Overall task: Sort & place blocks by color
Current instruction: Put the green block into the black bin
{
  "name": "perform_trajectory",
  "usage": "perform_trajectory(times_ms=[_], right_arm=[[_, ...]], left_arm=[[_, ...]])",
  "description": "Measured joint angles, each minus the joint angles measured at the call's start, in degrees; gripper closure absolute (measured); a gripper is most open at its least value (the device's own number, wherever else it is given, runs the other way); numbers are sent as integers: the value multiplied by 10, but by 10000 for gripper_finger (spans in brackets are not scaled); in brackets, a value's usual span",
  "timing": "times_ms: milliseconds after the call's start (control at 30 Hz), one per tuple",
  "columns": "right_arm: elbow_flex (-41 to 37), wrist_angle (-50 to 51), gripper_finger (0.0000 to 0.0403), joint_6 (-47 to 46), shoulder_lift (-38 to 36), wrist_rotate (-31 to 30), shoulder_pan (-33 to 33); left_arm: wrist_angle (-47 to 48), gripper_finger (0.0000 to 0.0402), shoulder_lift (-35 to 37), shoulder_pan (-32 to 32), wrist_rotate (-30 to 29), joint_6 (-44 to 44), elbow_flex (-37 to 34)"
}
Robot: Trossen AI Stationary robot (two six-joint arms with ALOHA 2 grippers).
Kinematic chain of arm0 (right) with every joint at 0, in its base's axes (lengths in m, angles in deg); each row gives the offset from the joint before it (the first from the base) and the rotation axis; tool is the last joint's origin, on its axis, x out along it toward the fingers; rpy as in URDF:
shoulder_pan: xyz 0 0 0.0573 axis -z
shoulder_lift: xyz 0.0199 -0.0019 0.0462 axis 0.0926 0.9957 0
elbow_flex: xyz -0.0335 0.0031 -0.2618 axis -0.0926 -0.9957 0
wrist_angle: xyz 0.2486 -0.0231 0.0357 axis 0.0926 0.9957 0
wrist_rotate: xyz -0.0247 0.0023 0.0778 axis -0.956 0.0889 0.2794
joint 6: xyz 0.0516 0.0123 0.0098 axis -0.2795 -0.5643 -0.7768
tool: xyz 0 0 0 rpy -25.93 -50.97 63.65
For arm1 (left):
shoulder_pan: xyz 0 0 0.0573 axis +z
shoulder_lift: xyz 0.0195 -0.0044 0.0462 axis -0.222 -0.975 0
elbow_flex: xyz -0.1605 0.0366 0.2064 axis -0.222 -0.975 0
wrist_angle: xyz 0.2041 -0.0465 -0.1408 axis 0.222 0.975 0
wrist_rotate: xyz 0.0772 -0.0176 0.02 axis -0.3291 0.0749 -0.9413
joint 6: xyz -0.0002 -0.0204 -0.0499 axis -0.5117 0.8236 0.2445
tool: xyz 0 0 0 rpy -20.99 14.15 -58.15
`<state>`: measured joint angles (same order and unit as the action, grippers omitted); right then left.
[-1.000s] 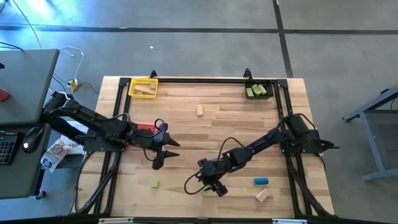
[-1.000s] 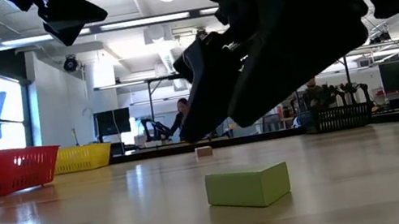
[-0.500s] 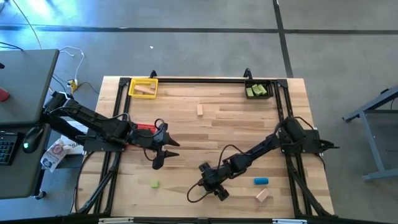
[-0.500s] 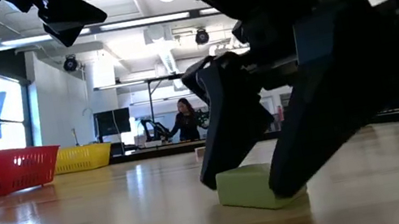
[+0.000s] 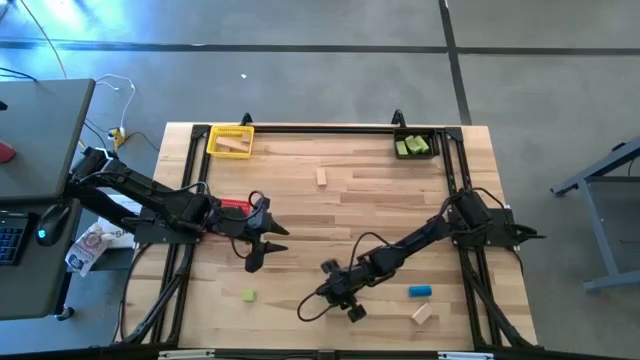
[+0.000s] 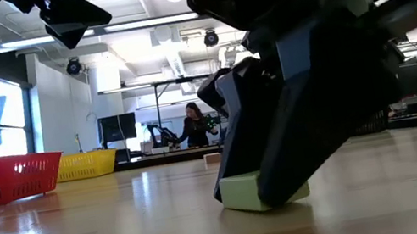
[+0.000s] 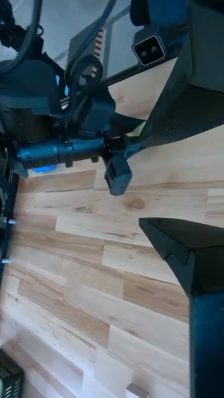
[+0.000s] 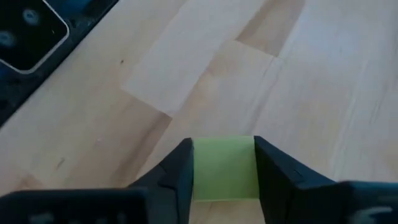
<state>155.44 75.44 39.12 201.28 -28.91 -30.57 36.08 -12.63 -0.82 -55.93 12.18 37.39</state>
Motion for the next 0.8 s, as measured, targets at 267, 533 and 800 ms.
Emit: perform_trajectory(times_ms=[267,533,800], right_arm=[[1,11,295,-64,-3,-37,-1],[-3,106,295,-84,-51,-200,1],[-2,274,295,-200,-130,-410,29]], left_arm=[[40,217,0,0,-9,-18,0],[47,218,0,0,-55,-23,0],[46,218,0,1,-70,-45,0]])
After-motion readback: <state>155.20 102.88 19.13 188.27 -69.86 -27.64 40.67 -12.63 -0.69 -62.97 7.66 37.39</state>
